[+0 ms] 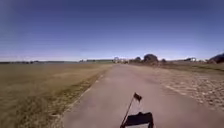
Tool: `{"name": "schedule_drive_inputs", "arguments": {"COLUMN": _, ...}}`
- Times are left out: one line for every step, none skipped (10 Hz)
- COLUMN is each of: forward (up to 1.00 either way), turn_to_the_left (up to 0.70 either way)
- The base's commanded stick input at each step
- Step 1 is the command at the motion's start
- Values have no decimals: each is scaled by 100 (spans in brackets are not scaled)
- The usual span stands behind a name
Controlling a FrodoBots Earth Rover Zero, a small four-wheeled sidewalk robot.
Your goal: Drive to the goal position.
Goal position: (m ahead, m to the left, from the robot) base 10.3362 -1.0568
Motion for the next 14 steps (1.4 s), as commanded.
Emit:
{"name": "schedule_drive_inputs", "arguments": {"forward": 100, "turn_to_the_left": 0}}
{"name": "schedule_drive_inputs", "arguments": {"forward": 100, "turn_to_the_left": 0}}
{"name": "schedule_drive_inputs", "arguments": {"forward": 100, "turn_to_the_left": 0}}
{"name": "schedule_drive_inputs", "arguments": {"forward": 100, "turn_to_the_left": 0}}
{"name": "schedule_drive_inputs", "arguments": {"forward": 100, "turn_to_the_left": 0}}
{"name": "schedule_drive_inputs", "arguments": {"forward": 100, "turn_to_the_left": 0}}
{"name": "schedule_drive_inputs", "arguments": {"forward": 100, "turn_to_the_left": 0}}
{"name": "schedule_drive_inputs", "arguments": {"forward": 100, "turn_to_the_left": 0}}
{"name": "schedule_drive_inputs", "arguments": {"forward": 100, "turn_to_the_left": 0}}
{"name": "schedule_drive_inputs", "arguments": {"forward": 100, "turn_to_the_left": 0}}
{"name": "schedule_drive_inputs", "arguments": {"forward": 100, "turn_to_the_left": 0}}
{"name": "schedule_drive_inputs", "arguments": {"forward": 100, "turn_to_the_left": 0}}
{"name": "schedule_drive_inputs", "arguments": {"forward": 100, "turn_to_the_left": -28}}
{"name": "schedule_drive_inputs", "arguments": {"forward": 100, "turn_to_the_left": -38}}
